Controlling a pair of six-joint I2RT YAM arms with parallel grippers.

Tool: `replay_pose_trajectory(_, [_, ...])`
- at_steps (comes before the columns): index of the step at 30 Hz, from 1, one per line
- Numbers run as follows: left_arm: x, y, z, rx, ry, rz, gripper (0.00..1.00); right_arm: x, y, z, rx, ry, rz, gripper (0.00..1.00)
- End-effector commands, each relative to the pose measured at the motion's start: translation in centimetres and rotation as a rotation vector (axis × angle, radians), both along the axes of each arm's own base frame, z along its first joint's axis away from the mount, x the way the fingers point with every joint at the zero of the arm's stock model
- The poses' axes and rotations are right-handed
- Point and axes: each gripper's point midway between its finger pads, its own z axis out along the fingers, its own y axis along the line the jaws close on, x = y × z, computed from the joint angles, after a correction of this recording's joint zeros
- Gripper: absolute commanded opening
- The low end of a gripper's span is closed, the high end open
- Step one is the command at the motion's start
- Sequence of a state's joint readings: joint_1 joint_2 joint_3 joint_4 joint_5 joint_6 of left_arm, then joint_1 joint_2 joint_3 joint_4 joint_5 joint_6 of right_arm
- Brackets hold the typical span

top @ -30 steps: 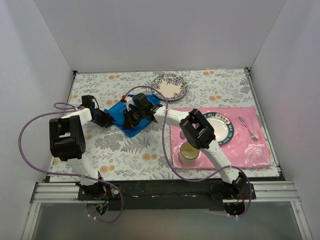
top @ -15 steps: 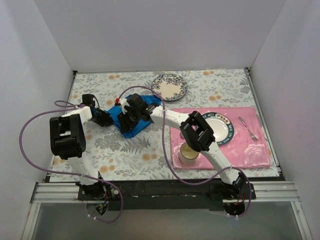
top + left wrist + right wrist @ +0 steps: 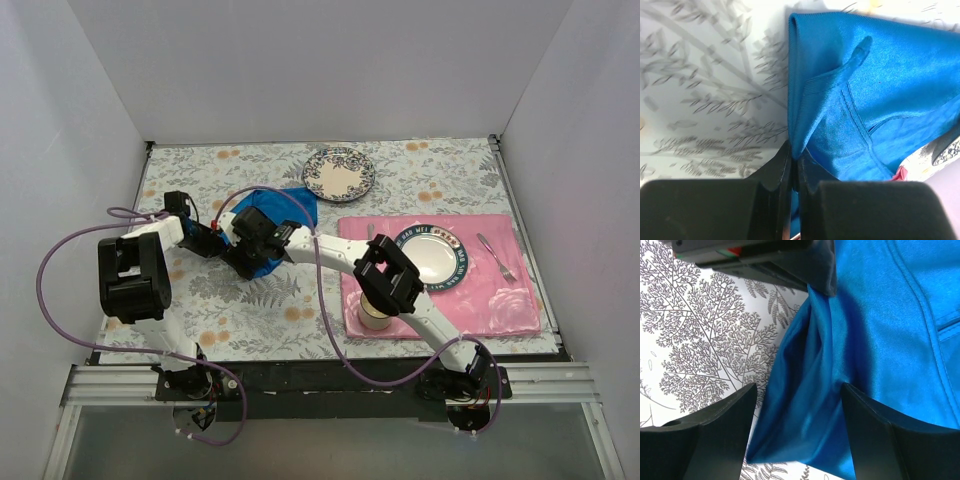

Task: Fold the napkin, place the utensils inside, and roll it up
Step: Roll the napkin with the utensil

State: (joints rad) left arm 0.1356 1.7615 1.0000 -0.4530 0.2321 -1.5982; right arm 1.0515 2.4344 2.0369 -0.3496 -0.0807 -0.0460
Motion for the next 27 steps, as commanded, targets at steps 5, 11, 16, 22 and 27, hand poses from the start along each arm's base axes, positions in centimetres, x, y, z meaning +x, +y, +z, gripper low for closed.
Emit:
replay_pose_trajectory(5, [-5.0, -0.2, -0.7, 0.008, 0.128, 0.055, 0.00, 0.2, 1.3, 3.8, 0.007, -0.212, 0.014, 0.82])
replay_pose_trajectory(11, [-5.7, -0.4, -0.5, -0.002, 0.132, 0.055, 0.00, 1.0, 2.0, 2.3, -0.005, -0.282, 0.026, 0.81])
replay_pose_trajectory(16, [-6.0, -0.4, -0.5, 0.004, 0.135, 0.054, 0.00, 1.1, 2.1, 0.9, -0.026, -0.329, 0.017, 0.70])
replay_pose_trajectory(22, [-5.6, -0.4, 0.0, 0.002, 0.123, 0.053, 0.00, 0.4, 1.4, -1.0, -0.040, -0.329, 0.035, 0.55])
replay_pose_trajectory(27, [-4.7, 0.3, 0.4, 0.049, 0.093, 0.013, 0.00, 0.5, 1.6, 0.0, -0.022, -0.330, 0.031, 0.35])
